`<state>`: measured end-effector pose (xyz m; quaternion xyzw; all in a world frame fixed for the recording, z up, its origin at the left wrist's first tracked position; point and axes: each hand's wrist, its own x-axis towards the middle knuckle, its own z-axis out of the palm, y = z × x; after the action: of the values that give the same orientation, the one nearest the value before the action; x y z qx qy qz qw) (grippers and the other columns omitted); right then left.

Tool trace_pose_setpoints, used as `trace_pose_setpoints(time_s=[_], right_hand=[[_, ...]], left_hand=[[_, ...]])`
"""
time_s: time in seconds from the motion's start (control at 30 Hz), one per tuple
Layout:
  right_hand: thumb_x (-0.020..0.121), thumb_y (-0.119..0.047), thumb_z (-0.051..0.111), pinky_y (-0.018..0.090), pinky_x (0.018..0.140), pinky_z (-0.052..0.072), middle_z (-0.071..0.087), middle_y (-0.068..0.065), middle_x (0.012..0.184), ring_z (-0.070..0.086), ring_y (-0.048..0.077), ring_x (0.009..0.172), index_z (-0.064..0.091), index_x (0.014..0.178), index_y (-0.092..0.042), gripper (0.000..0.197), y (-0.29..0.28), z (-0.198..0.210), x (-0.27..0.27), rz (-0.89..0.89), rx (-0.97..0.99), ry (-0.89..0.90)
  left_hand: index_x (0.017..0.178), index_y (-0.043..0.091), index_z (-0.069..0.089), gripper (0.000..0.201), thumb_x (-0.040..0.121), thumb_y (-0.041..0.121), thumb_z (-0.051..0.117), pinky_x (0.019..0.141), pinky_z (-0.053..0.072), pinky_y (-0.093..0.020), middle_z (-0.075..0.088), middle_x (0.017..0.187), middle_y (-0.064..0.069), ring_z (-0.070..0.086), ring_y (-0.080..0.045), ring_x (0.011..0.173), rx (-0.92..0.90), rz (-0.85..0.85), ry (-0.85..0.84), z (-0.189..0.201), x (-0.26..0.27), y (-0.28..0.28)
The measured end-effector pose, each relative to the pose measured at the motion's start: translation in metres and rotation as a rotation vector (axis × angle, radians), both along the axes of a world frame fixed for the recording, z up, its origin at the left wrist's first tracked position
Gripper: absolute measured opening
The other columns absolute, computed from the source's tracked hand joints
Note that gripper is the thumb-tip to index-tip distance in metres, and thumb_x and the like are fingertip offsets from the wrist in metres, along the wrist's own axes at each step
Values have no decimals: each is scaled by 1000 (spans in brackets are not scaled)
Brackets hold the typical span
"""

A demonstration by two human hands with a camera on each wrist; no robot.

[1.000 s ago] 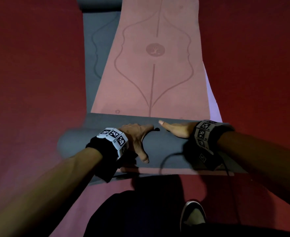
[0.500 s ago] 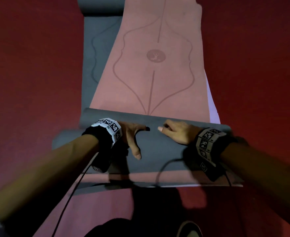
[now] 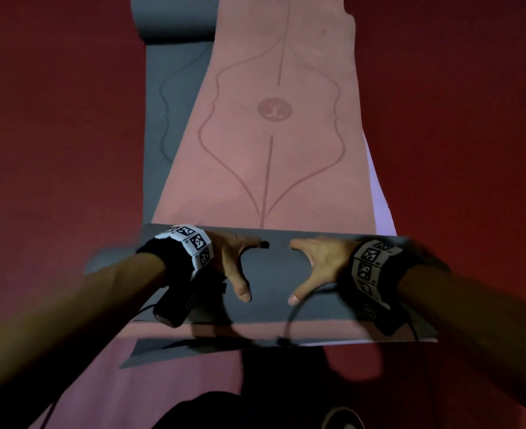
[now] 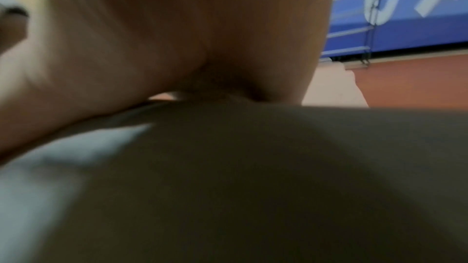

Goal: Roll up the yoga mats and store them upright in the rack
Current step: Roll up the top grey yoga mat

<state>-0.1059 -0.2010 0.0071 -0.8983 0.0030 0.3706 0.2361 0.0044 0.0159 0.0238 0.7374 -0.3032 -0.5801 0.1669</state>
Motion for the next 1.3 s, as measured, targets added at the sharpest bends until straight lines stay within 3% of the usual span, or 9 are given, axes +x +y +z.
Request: trace_pose_setpoints(time_s=[0.1, 0.27, 0.4, 0.5, 0.67, 0.83, 1.0, 1.13, 1.3], right_hand=[[46, -70, 89, 25, 91, 52, 70, -19, 101, 66, 0, 92, 61, 106, -33, 76, 6, -6, -3, -44, 43, 13], [50, -62, 93, 36, 101, 53, 73, -11, 114, 69, 10, 104, 66, 119, -20, 85, 10, -18, -15, -128, 126, 143], [63, -45, 94, 24, 80, 57, 74, -11, 96, 71, 7, 88, 67, 104, -23, 54, 25, -18, -30, -112, 124, 163], [62, -47, 93, 13, 70, 50, 72, -15, 93, 68, 0, 84, 64, 100, -30, 51, 33, -22, -36, -85, 132, 172], [54, -70, 86, 37, 96, 50, 63, -8, 113, 61, 15, 103, 51, 117, -28, 84, 47, -31, -54, 9, -12, 152], [57, -68, 86, 37, 99, 44, 46, 1, 118, 51, 24, 114, 39, 133, -20, 102, 51, -41, -74, 106, -110, 59], [54, -69, 86, 36, 97, 47, 61, 1, 122, 57, 25, 112, 48, 126, -28, 92, 46, -44, -68, 71, -111, 66], [47, -78, 82, 39, 93, 50, 60, -4, 115, 59, 22, 104, 45, 119, -34, 93, 39, -53, -60, 37, -108, 72], [67, -64, 83, 33, 73, 41, 50, -5, 104, 52, 16, 87, 37, 127, -17, 89, 34, -65, -65, -13, -52, 88]], left_hand=[[128, 38, 51, 91, 53, 16, 97, 82, 59, -54, 67, 116, 6, 63, -22, 113, 18, 54, -4, -11, -10, 7], [131, 41, 35, 100, 51, 49, 95, 93, 46, -30, 57, 117, 15, 56, -10, 111, -45, -148, -289, -19, -28, 22], [114, 50, 38, 88, 49, 42, 97, 97, 49, -35, 62, 112, 18, 59, -11, 111, 8, -163, -245, -28, -42, 33], [126, 46, 37, 101, 44, 47, 95, 95, 51, -40, 63, 114, 14, 61, -14, 109, -2, -193, -279, -35, -51, 38], [127, 46, 38, 100, 44, 46, 94, 93, 51, -38, 63, 113, 14, 61, -15, 108, -32, -203, -306, -52, -66, 46], [130, 49, 42, 102, 44, 42, 96, 93, 53, -37, 63, 116, 15, 61, -14, 111, 8, -145, -228, -64, -73, 48], [140, 40, 32, 112, 47, 55, 92, 101, 42, -33, 54, 133, 6, 53, -20, 123, -7, -190, -309, -71, -78, 50], [135, 30, 28, 124, 31, 86, 65, 109, 34, -49, 42, 131, -7, 46, -32, 125, -11, -212, -569, -82, -95, 47], [139, 35, 35, 115, 42, 73, 82, 107, 35, -45, 41, 136, -2, 43, -30, 127, -18, -155, -573, -100, -92, 43]])
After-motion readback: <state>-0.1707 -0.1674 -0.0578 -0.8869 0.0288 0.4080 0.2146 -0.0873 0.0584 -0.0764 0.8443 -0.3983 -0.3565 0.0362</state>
